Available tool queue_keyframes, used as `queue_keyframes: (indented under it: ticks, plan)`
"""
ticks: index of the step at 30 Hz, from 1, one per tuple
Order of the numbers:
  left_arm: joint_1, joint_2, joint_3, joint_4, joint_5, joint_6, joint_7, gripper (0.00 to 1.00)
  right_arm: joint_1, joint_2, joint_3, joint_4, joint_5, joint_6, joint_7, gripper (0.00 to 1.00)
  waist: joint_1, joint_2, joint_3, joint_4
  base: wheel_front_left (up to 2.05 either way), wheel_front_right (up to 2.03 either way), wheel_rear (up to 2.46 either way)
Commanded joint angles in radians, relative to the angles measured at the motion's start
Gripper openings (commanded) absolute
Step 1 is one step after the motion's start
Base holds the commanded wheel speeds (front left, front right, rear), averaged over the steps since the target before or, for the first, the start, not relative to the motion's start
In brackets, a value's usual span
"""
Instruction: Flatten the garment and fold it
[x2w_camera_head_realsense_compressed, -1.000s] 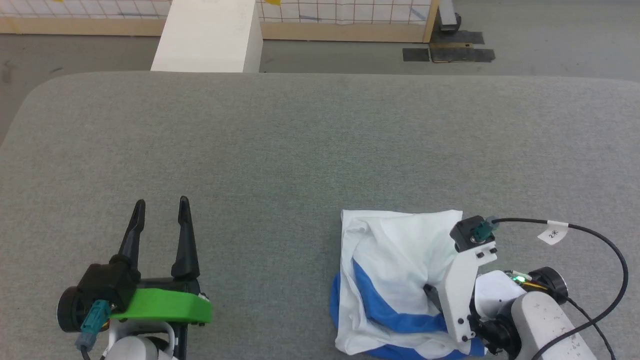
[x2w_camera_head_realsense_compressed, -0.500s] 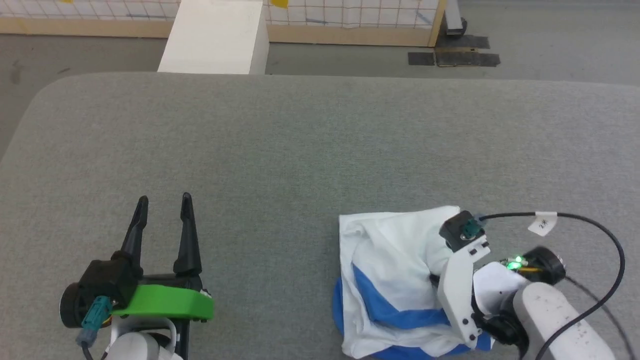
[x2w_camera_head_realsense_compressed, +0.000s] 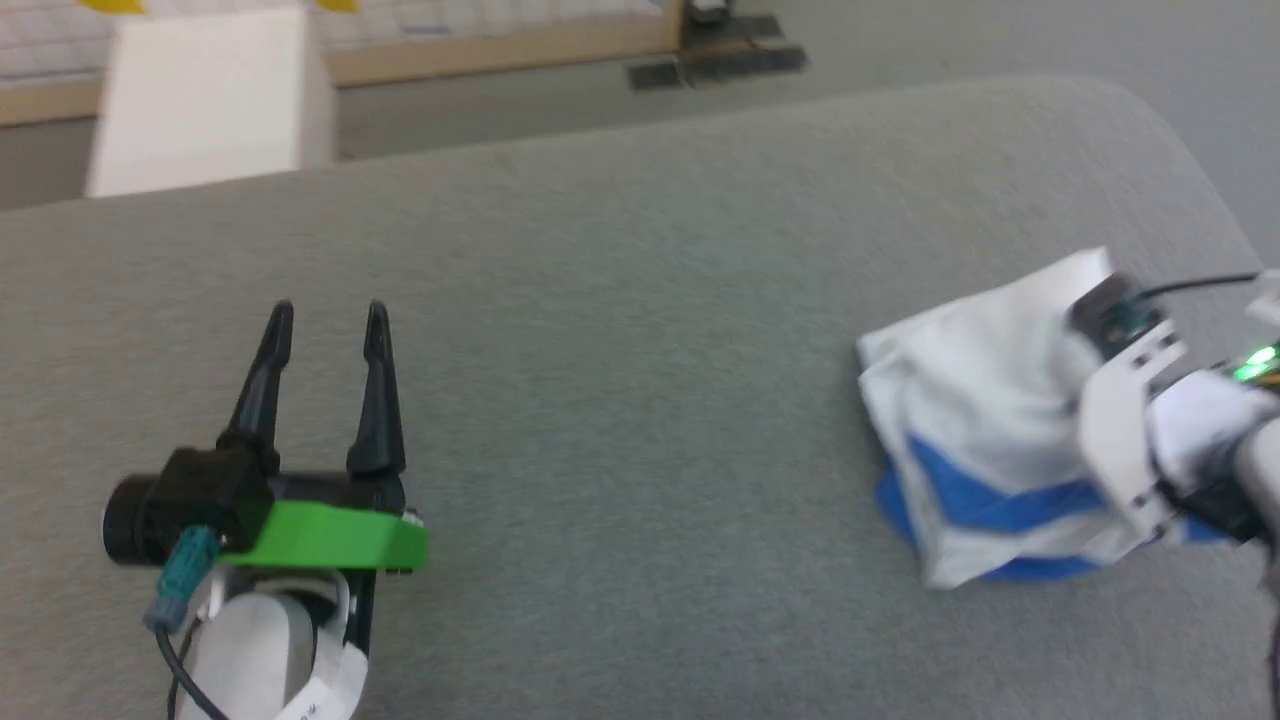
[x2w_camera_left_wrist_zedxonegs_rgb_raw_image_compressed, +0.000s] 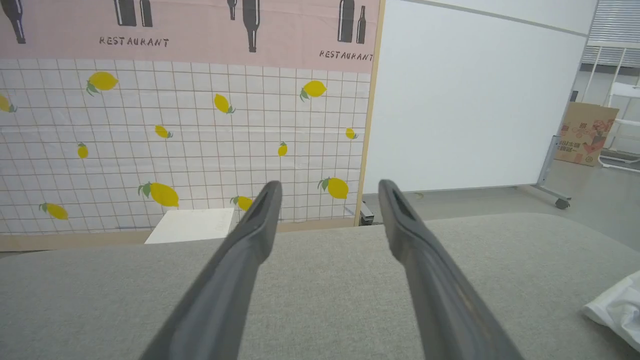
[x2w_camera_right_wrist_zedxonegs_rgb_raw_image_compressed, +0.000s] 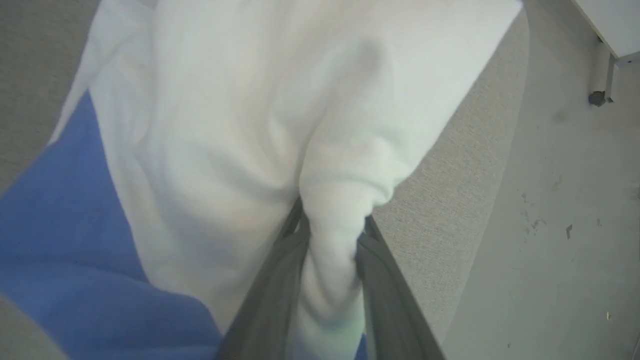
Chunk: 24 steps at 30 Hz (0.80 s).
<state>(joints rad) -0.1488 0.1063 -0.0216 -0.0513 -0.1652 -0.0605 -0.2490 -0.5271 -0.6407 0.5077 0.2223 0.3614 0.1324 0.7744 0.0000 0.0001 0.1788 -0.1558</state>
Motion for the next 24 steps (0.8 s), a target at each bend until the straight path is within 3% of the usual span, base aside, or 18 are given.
queue_keyframes:
  ticks: [1,3,9,15,16,17,18,24]
  plan:
    - [-0.029,0.011,-0.003,-0.007,0.008,-0.001,0.004,1.00,-0.032,-0.016,-0.005,0.021,-0.001,-0.002,-0.023,0.00,0.0000,-0.0001,0.155,-0.136,0.00,0.00,0.00]
    - [-0.061,0.022,-0.015,-0.024,0.018,-0.004,0.023,1.00,-0.081,-0.063,-0.018,0.085,-0.009,-0.002,-0.076,0.00,0.0000,-0.0001,0.208,-0.125,0.00,0.00,0.00]
    - [-0.101,0.048,-0.024,-0.075,0.039,-0.001,0.065,1.00,-0.161,-0.125,-0.112,0.220,-0.033,-0.002,-0.180,0.00,0.0000,-0.0001,0.319,-0.061,0.00,0.00,0.00]
    - [-0.109,0.071,-0.004,-0.132,0.046,0.015,0.095,1.00,-0.226,-0.112,-0.188,0.337,-0.076,-0.002,-0.276,0.00,0.0000,-0.0001,0.404,-0.022,0.00,0.00,0.00]
    - [-0.108,0.074,-0.003,-0.137,0.046,0.017,0.099,1.00,-0.234,-0.103,-0.190,0.352,-0.078,-0.002,-0.298,0.15,0.0000,-0.0001,0.411,-0.018,0.00,0.00,0.00]
    - [-0.107,0.076,-0.002,-0.140,0.046,0.017,0.100,1.00,-0.240,-0.097,-0.196,0.363,-0.080,-0.002,-0.312,0.63,0.0000,-0.0001,0.414,-0.017,0.00,0.00,0.00]
    - [-0.106,0.078,-0.001,-0.143,0.045,0.018,0.102,1.00,-0.249,-0.088,-0.201,0.386,-0.090,-0.002,-0.335,1.00,0.0000,-0.0001,0.416,-0.015,0.00,0.00,0.00]
    - [-0.106,0.076,0.000,-0.125,0.034,0.023,0.089,1.00,-0.289,-0.076,-0.241,0.469,-0.121,-0.002,-0.409,1.00,0.0000,-0.0001,0.375,-0.010,0.00,0.00,0.00]
